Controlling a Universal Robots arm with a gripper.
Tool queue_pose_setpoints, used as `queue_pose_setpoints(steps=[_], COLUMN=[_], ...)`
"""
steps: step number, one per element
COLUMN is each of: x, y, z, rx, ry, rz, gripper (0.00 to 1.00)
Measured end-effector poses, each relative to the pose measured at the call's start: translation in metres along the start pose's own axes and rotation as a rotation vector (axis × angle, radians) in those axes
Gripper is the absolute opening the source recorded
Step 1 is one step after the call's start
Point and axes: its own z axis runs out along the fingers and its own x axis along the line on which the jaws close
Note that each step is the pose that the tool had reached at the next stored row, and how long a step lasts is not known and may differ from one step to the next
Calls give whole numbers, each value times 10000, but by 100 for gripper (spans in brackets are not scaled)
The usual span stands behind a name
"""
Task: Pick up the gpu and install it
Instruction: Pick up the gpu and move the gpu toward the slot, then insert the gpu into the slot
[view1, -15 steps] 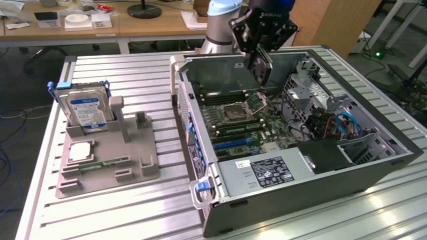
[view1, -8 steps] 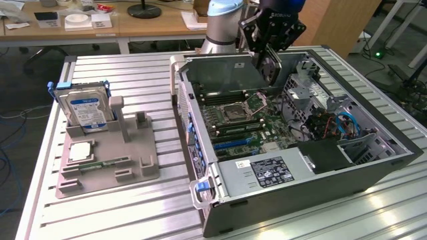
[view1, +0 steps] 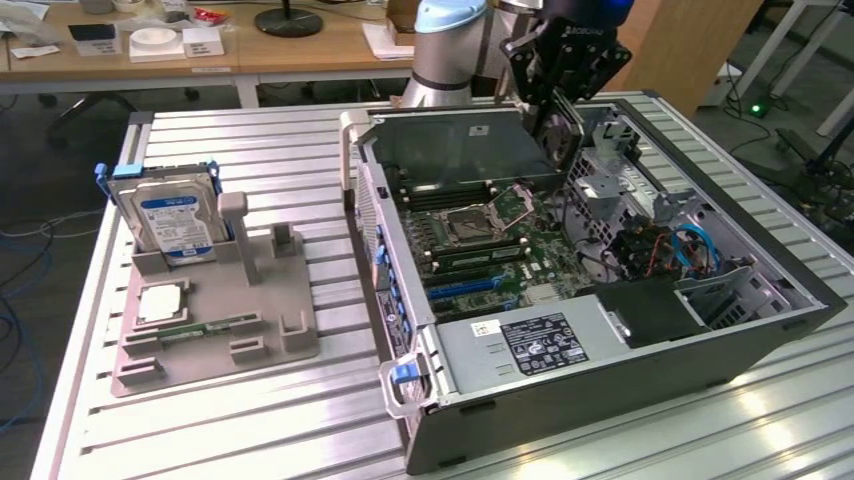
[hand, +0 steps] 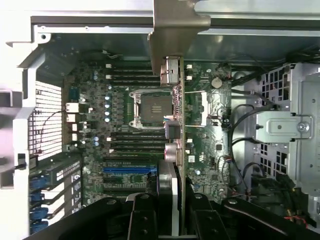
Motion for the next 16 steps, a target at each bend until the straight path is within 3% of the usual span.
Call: queue_pose_setpoints(steps=[3, 16], x=[-62, -64], y=[0, 1], z=[0, 0], rx=[0, 1], ry=[1, 0], rz=[-1, -4], gripper=[28, 28])
